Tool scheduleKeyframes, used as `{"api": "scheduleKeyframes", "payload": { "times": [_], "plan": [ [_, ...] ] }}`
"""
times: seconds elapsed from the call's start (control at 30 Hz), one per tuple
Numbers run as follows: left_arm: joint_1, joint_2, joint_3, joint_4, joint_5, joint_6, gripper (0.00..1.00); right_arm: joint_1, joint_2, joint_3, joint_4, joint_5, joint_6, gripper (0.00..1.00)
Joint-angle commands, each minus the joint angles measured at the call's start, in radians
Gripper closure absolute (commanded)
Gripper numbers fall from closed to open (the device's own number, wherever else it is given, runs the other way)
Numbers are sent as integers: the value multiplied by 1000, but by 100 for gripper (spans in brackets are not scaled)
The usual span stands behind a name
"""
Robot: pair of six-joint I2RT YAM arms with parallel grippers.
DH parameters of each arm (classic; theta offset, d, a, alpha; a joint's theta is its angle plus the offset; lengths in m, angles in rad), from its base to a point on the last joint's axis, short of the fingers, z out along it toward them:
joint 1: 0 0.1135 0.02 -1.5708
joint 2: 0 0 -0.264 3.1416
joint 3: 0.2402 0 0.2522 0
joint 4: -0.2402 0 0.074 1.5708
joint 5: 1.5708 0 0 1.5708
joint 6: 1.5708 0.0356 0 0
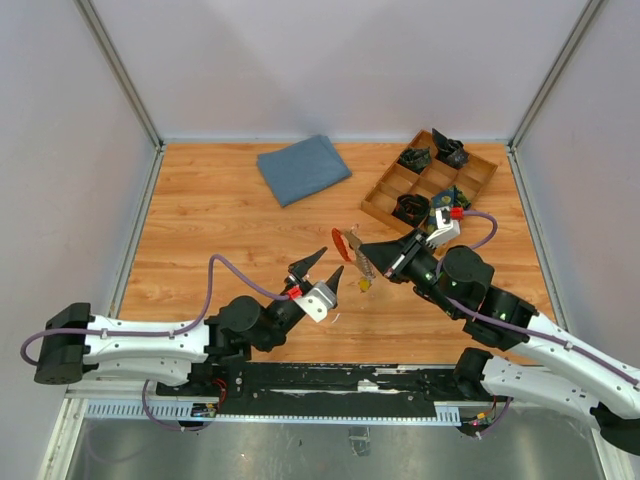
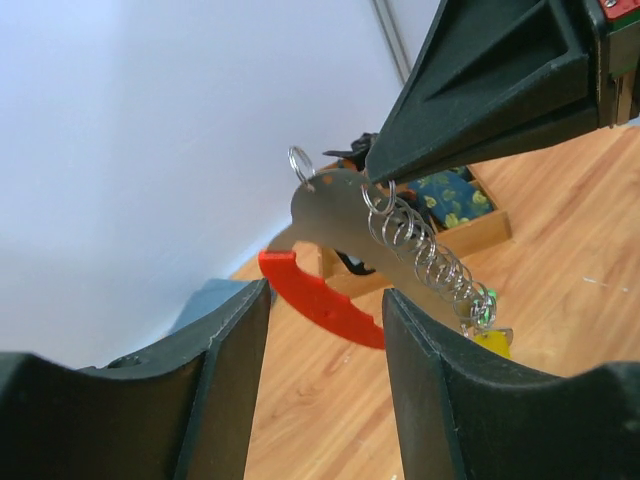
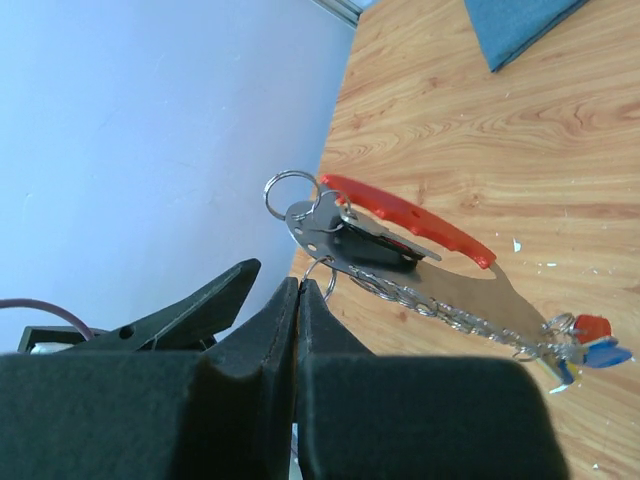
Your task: Put the keys on the keyring
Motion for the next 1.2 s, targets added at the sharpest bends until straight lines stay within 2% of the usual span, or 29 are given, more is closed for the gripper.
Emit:
{"api": "scheduleKeyframes", "payload": {
  "times": [0.0,0.13,0.33,0.93,1.17],
  "plan": [
    [-19,52,-7,247,-38,131,46,15,-3,55,-19,53,112,99],
    [-21,93,13,287,-11,123,50,15,-1,61,-22,56,128,99],
    [-27,126,24,299,18,85,63,15,-7,55,-23,59,149,99],
    [-82,234,54,414,-46,110,73,15,-18,45,-40,75,182,99],
    [-81,283,78,465,-60,111,71,15,-21,45,-33,54,191,99]
  ]
}}
